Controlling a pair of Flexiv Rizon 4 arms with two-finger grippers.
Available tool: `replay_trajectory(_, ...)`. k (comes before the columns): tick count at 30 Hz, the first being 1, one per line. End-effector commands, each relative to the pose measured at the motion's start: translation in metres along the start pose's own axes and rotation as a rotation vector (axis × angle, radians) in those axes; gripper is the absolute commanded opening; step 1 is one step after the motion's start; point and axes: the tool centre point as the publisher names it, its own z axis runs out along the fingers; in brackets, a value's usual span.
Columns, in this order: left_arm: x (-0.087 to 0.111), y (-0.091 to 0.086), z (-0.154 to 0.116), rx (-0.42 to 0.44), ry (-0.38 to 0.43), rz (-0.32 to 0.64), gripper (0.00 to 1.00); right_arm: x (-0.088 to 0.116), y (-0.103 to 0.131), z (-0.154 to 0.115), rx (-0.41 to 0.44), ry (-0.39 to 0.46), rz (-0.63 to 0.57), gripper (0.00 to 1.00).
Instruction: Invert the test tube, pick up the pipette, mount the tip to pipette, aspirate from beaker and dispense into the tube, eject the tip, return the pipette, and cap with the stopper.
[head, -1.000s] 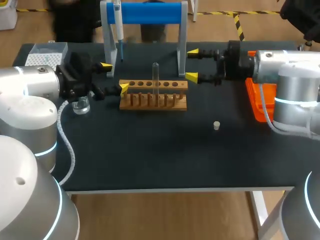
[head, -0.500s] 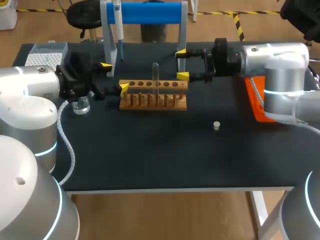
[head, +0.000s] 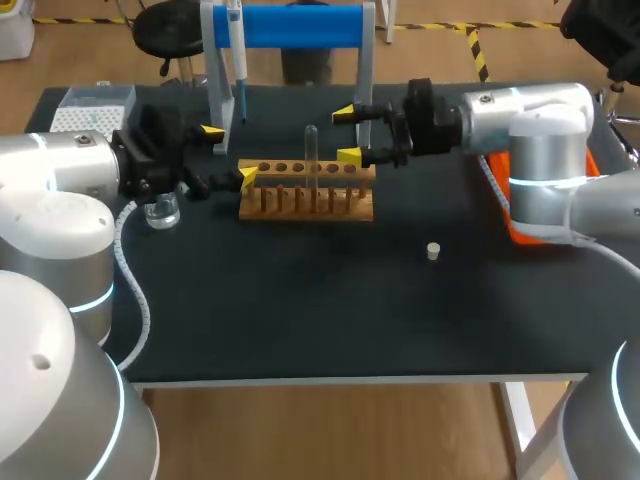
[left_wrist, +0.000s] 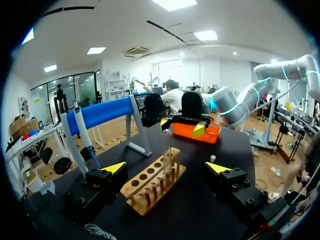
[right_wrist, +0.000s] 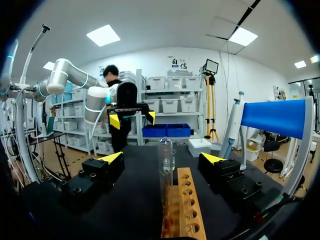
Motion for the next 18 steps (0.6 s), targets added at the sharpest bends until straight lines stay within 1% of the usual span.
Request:
replay_trajectory(1, 0.001, 0.003, 0.000, 0.009, -0.002, 0.002, 1.00, -0.003, -0.005, 0.007, -0.007, 0.010, -0.004, 1.00)
replay_trajectory(18, 0.001, 0.003, 0.000, 0.009, -0.002, 0.002, 1.00, -0.009, -0.013, 0.031, -0.019, 0.007, 0.006, 1.00)
